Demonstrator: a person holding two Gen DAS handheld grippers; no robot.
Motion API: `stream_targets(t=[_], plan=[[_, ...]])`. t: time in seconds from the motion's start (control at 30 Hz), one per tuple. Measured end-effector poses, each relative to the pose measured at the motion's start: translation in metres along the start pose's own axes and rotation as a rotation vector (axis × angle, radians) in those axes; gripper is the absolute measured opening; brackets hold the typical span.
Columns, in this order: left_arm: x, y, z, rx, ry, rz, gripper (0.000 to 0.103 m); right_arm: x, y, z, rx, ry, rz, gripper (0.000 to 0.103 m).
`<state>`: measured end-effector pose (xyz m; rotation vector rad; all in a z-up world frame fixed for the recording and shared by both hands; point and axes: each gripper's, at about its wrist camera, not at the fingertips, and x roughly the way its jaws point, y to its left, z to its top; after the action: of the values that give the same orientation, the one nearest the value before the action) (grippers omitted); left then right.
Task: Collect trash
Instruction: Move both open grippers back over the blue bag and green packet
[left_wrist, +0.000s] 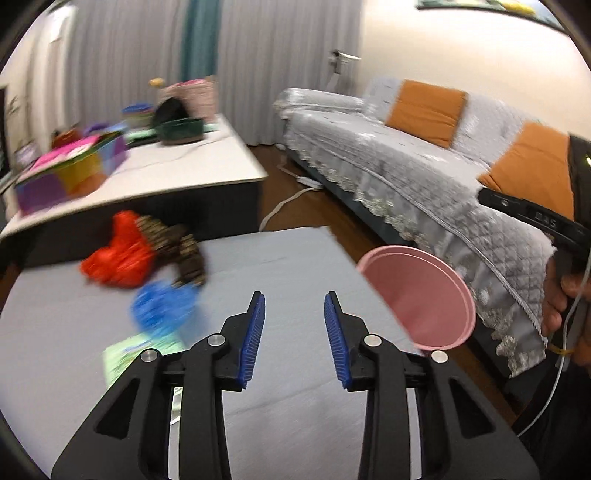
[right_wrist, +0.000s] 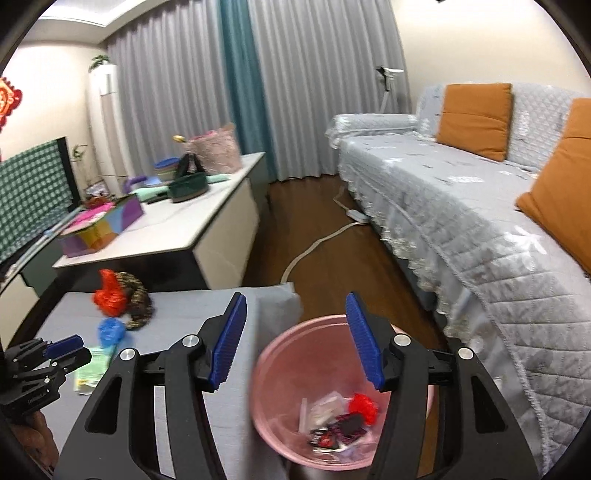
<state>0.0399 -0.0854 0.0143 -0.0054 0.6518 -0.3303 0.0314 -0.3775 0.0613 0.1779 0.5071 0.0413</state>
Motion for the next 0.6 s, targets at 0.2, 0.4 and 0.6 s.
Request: stream_targets(t=[0.2,0.4,0.6], plan=[[-0.016,0.054,-0.019,-0.096,-0.003,0.080,0.033,0.011,0.047,-0.002,-0.022,-0.005,0.105,0.041],[-0.018,0.100,-0.037,-0.173,0.017,0.147,0.033,0.030,0.092,-0.011,-0.060,0.017,0.196,0.036],[-0.012,0.138,-0.049,-0.250,0.042,0.189,0.033,0.060,0.138,-0.024,-0.091,0.054,0.277,0.031]])
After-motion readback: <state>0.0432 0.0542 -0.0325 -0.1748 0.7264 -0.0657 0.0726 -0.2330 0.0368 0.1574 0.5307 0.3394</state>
